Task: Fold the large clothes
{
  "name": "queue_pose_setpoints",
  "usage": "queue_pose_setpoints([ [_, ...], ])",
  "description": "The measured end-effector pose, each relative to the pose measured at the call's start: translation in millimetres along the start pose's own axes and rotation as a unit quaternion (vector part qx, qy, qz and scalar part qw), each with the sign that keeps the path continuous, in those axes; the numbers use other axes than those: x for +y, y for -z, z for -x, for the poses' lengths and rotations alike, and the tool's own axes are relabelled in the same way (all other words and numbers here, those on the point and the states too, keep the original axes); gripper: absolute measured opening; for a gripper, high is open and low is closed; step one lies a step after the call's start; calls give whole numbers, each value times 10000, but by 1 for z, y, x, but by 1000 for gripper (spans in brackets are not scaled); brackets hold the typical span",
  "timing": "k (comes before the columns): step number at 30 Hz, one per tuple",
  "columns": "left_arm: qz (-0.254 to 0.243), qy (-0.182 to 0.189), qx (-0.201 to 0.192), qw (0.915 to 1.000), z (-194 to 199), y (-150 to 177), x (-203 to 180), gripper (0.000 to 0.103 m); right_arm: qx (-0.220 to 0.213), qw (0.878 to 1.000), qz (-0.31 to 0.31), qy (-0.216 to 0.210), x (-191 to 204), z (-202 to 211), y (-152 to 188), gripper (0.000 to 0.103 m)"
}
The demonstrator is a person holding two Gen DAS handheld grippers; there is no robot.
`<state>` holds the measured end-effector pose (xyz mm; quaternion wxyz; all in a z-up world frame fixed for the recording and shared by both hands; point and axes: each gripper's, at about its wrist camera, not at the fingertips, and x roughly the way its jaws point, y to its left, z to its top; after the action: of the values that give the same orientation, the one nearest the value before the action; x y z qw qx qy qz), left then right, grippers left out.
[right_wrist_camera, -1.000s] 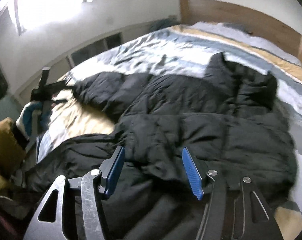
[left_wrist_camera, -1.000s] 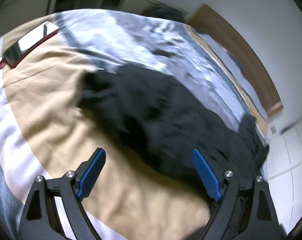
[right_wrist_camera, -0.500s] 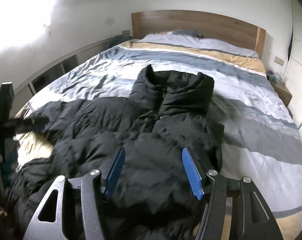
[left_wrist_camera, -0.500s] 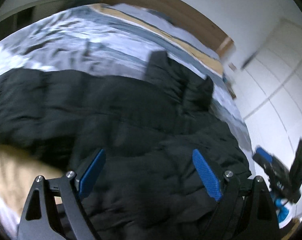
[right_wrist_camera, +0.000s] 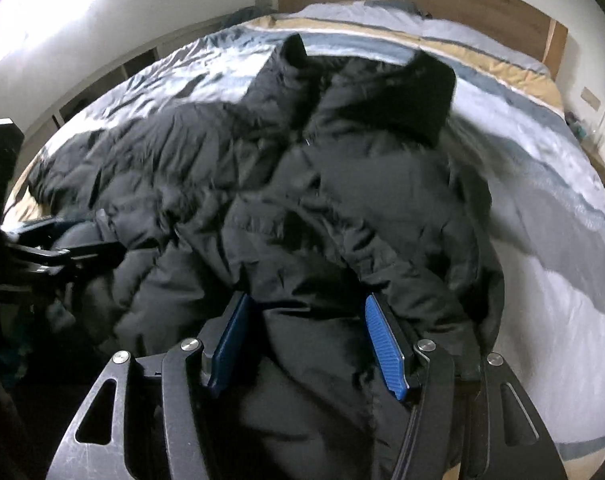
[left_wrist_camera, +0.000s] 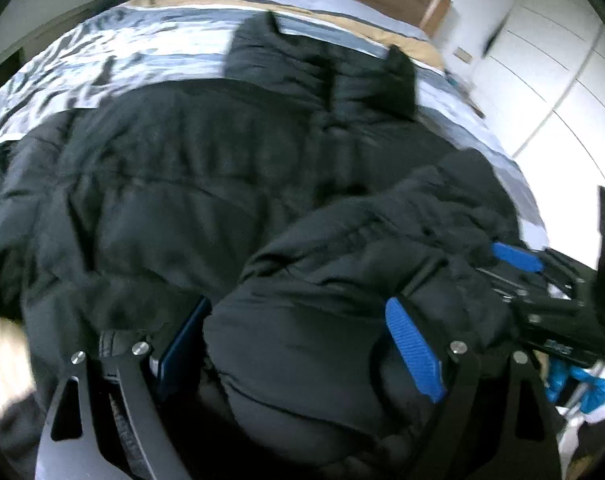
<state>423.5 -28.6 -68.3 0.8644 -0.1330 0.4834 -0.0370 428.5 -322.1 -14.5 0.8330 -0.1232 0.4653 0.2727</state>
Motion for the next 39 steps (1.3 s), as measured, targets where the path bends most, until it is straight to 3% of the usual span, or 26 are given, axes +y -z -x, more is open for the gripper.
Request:
queue_pose_setpoints([
  [4,-142,189,86,9997,-4,17,-41,89,42,9997,-236,-22,-30,9,26,59],
  [10,-362,-84,108,9993,-12,19,-55,89,25,9981,-617,19,-58,21,52,59],
  [14,-516,-228,-241,9981,18,17,-50,89,-116,9984,-546,126,-53,39,48,59],
  [18,-705,-295,-550,9956,43,17,-54,89,-517,9977,-427,93,-37,64,32,59],
  [22,-783,-340,-119,9963,21,27,-51,89,-575,9971,-464,-172,-17,61,25,62],
  [26,-854,-410,66,9955,13,44,-41,89,-10,9979,-633,-105,-11,33,46,63],
  [32,-728,-412,-270,9961,70,53,-27,89,-108,9920,-1197,376,-19,71,71,63],
  [39,-742,-445,-911,9921,156,82,-22,89,-522,9871,-1420,523,26,145,105,63],
])
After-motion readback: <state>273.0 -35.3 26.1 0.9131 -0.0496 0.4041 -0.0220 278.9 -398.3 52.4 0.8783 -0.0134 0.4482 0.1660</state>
